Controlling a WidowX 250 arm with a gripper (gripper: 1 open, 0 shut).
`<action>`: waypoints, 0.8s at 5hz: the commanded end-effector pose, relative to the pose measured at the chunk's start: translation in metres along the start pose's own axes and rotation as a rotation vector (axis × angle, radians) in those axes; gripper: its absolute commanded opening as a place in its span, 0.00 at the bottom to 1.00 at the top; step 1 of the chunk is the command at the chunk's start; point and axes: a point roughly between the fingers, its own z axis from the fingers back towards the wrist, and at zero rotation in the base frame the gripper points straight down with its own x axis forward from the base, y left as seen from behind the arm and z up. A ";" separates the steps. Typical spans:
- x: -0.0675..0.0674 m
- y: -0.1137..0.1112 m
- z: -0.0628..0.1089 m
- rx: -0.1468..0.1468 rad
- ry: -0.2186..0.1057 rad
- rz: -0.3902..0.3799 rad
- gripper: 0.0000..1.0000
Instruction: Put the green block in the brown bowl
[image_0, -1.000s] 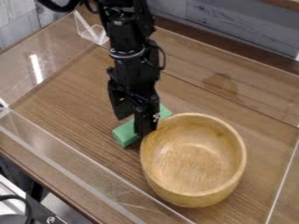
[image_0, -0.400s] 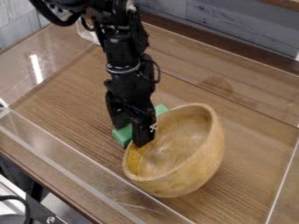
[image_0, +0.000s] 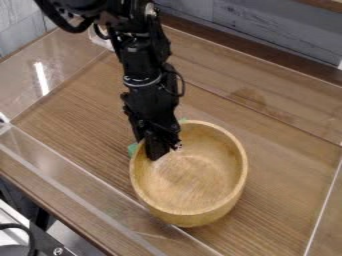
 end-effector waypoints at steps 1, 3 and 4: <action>0.002 -0.003 0.012 0.003 -0.011 -0.014 0.00; 0.000 -0.009 0.022 -0.015 -0.004 0.003 0.00; 0.000 -0.012 0.028 -0.023 -0.003 0.011 0.00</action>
